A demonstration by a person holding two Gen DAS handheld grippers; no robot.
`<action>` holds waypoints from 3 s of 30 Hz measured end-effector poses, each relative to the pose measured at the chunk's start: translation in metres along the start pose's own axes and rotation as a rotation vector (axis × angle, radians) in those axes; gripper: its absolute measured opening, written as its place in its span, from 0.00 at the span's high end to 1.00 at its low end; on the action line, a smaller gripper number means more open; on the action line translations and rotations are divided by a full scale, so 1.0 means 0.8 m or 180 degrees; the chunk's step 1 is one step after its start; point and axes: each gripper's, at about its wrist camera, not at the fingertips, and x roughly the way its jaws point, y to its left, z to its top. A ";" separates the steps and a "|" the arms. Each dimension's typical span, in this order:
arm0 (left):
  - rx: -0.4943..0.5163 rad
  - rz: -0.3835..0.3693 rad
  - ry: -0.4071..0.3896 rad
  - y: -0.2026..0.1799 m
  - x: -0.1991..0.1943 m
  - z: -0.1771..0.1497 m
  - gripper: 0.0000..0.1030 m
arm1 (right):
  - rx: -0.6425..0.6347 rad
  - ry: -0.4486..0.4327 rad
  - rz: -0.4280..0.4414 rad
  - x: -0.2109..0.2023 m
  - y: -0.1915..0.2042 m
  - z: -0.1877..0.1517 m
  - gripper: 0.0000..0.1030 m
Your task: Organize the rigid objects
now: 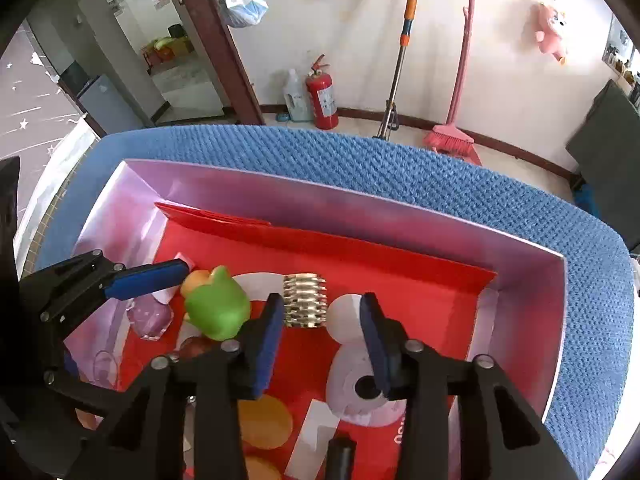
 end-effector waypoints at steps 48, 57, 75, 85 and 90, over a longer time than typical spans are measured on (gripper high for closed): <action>-0.0334 0.1118 -0.1948 -0.021 -0.133 -0.162 0.06 | -0.0052 -0.2164 -0.1237 -0.132 0.073 -0.213 0.00; -0.0204 0.1219 -0.1815 -0.026 -0.106 -0.162 0.06 | 0.0127 -0.2093 -0.1053 -0.110 0.053 -0.208 0.00; -0.0262 0.1133 -0.1595 -0.018 -0.088 -0.155 0.06 | 0.0236 -0.1953 -0.1079 -0.096 0.048 -0.208 0.00; -0.0251 0.1007 -0.1592 -0.017 -0.087 -0.152 0.06 | 0.0247 -0.1961 -0.1133 -0.097 0.047 -0.209 0.00; -0.0225 0.0976 -0.1556 -0.019 -0.086 -0.152 0.06 | 0.0276 -0.1944 -0.1145 -0.097 0.044 -0.209 0.00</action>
